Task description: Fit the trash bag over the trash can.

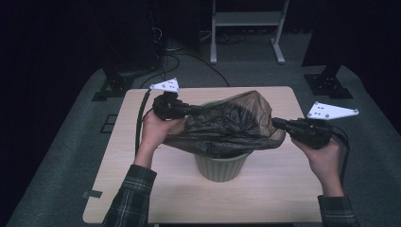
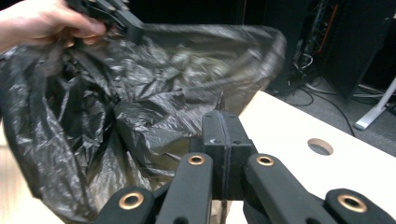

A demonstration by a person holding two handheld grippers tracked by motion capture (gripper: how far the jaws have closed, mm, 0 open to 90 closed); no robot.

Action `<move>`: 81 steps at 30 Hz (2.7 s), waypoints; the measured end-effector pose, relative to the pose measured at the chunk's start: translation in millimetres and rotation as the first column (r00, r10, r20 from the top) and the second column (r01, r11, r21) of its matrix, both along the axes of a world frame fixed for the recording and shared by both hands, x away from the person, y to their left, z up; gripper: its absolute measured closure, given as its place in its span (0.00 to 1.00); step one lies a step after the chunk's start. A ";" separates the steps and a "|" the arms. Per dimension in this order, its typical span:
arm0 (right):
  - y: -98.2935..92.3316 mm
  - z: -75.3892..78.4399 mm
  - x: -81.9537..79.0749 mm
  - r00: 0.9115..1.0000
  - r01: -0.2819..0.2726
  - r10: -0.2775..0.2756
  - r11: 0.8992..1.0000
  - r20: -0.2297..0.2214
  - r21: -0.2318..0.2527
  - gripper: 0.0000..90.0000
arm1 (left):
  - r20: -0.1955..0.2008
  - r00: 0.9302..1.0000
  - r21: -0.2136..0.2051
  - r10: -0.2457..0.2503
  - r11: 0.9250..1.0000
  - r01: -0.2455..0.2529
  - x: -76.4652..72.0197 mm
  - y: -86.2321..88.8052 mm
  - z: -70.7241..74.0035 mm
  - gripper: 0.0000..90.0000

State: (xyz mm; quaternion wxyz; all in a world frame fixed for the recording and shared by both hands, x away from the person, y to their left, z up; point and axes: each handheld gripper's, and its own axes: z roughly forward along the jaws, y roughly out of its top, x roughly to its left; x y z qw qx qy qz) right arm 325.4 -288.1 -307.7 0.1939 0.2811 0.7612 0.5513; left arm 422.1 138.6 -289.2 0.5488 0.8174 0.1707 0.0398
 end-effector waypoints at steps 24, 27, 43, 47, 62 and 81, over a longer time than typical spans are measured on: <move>19.7 -46.3 59.3 0.985 0.077 -0.094 0.990 -0.143 -0.120 1.00 | -0.142 0.969 0.040 0.203 0.979 -0.199 23.5 44.3 -59.4 1.00; 21.8 -54.8 59.4 0.983 0.070 -0.091 0.988 -0.156 -0.140 1.00 | -0.154 0.967 0.058 0.201 0.979 -0.195 23.1 44.1 -69.8 1.00; 22.6 -65.7 76.1 0.970 0.143 -0.168 0.979 -0.178 -0.144 1.00 | -0.177 0.944 0.094 0.277 0.960 -0.264 31.8 43.0 -82.3 1.00; 26.7 -74.4 82.6 0.965 0.148 -0.183 0.971 -0.186 -0.187 1.00 | -0.176 0.941 0.119 0.288 0.955 -0.270 33.6 42.3 -86.8 1.00; 17.9 -112.5 80.1 0.945 0.160 -0.222 0.954 -0.240 -0.254 1.00 | -0.221 0.927 0.231 0.303 0.940 -0.253 22.2 46.5 -126.9 1.00; -4.0 -107.0 70.6 0.938 0.212 -0.258 0.956 -0.233 -0.205 0.63 | -0.224 0.919 0.157 0.324 0.943 -0.294 4.9 74.9 -126.7 0.52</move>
